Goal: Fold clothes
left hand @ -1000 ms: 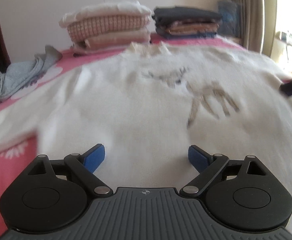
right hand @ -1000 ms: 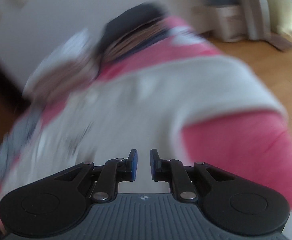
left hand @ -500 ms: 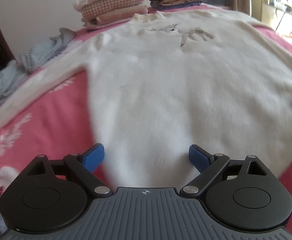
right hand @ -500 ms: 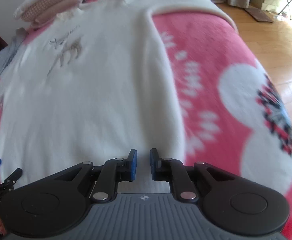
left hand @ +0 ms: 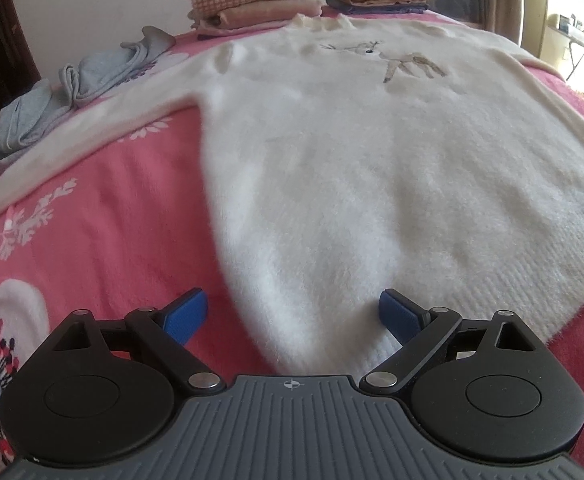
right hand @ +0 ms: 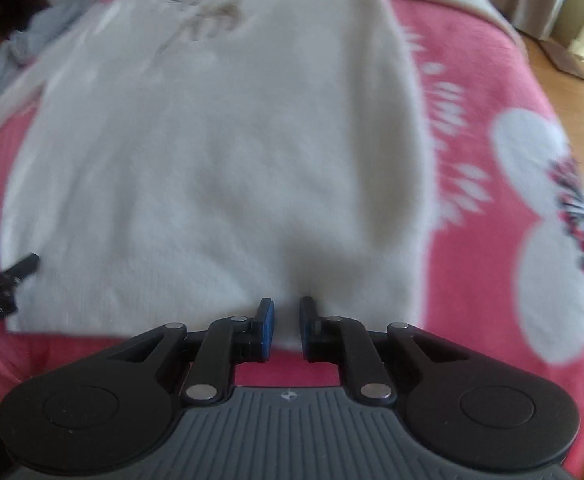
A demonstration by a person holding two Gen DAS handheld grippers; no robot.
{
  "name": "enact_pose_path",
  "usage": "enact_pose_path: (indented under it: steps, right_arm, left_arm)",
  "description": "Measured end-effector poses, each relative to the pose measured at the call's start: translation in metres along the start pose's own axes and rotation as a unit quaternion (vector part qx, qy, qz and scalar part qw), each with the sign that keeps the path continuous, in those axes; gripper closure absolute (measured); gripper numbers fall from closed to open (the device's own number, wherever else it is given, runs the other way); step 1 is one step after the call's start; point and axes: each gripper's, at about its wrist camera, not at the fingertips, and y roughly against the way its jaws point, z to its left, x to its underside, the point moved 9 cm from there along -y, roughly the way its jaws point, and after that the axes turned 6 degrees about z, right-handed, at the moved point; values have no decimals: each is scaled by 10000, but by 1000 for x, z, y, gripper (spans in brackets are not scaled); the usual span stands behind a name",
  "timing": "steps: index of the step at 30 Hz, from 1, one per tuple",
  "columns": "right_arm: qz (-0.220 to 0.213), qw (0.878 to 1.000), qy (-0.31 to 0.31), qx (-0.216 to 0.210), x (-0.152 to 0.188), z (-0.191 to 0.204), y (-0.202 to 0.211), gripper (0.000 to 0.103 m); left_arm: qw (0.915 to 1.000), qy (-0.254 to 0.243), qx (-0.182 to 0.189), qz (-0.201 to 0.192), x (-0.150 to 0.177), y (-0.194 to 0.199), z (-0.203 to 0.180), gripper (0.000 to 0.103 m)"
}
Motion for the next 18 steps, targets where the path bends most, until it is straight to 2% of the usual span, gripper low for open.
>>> enact_pose_path:
  steps: [2,5,8,9,12,15,16,18]
  right_arm:
    - [-119,9999,53,107,-2,1,13,89]
    - [-422,9989,106,-185,-17,18,27,89]
    - [-631,9976,-18,-284,-35,20,20,88]
    - [-584,9973,-195,-405,-39,15,13,88]
    - [-374,9945,-919,-350,-41,-30,-7,89]
    - [-397,9786,-1901,-680,-30,-77,0,92]
    - [-460,9759,-2034,-641,-28,-87,6,89]
    - [-639,9772,-2021,-100,-26,-100,21,88]
  left_arm:
    - [10000,-25,11,8,-1,0,0,9]
    - [10000,-4,20,19,-2,0,1,8]
    - [10000,35,3,2,-1,1,3,8]
    - [10000,55,7,0,-1,1,5,7]
    - [9998,180,94,33,1,-3,9,6]
    - [9994,282,195,79,1,-5,11,4]
    - [9993,283,206,90,0,-5,11,4]
    - [9993,297,205,115,-1,-4,12,4]
